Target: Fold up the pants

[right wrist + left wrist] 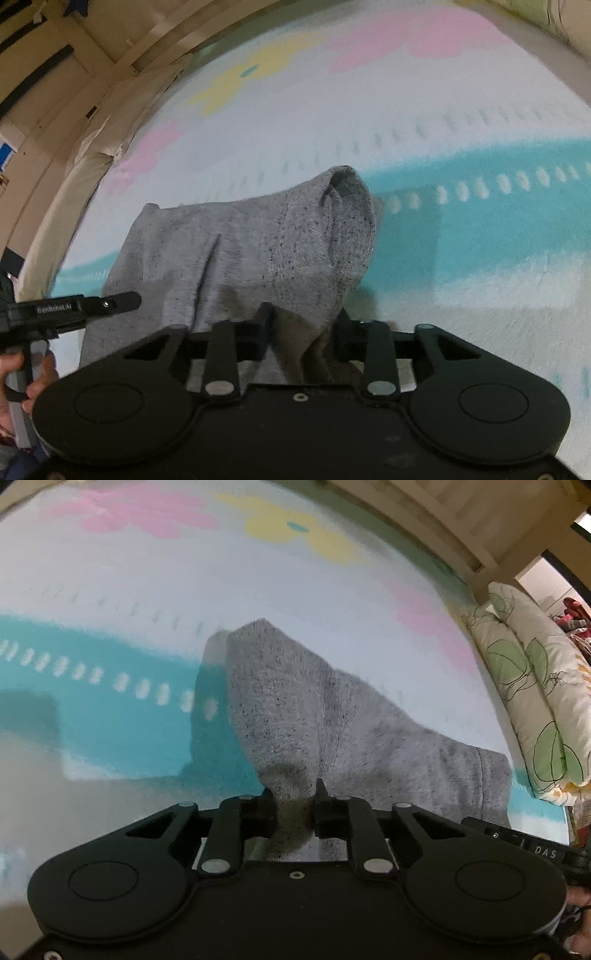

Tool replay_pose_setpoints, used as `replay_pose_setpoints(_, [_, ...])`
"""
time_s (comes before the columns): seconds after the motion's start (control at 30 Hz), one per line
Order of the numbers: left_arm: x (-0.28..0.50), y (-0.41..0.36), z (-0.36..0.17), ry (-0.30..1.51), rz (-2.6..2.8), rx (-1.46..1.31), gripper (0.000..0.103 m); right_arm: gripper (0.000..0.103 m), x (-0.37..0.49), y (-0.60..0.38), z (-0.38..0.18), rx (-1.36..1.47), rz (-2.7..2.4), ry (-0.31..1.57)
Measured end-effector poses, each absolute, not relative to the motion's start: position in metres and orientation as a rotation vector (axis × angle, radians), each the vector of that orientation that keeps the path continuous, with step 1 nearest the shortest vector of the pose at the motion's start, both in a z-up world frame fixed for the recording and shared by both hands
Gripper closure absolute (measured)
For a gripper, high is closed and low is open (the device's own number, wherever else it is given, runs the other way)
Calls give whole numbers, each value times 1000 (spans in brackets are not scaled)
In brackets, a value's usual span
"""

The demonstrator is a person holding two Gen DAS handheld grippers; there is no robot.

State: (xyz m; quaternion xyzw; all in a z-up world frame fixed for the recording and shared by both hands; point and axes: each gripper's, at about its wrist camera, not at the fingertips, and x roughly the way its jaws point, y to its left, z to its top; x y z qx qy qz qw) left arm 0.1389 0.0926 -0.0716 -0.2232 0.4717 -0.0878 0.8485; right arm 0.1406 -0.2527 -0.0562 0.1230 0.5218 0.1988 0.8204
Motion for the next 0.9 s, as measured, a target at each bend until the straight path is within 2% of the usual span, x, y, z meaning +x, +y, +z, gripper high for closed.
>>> replay_pose_setpoints(0.3, [132, 92, -18, 844, -172, -340, 84, 76, 131, -219, 3, 117, 438, 999])
replay_pose_setpoints(0.53, [186, 131, 27, 783, -77, -297, 84, 76, 179, -169, 35, 89, 488, 917])
replay_pose_setpoints(0.7, [235, 156, 32, 791, -11, -229, 83, 77, 237, -129, 41, 118, 487, 899])
replay_pose_setpoints(0.9, [272, 176, 2, 831, 38, -215, 83, 77, 289, -83, 16, 106, 463, 927])
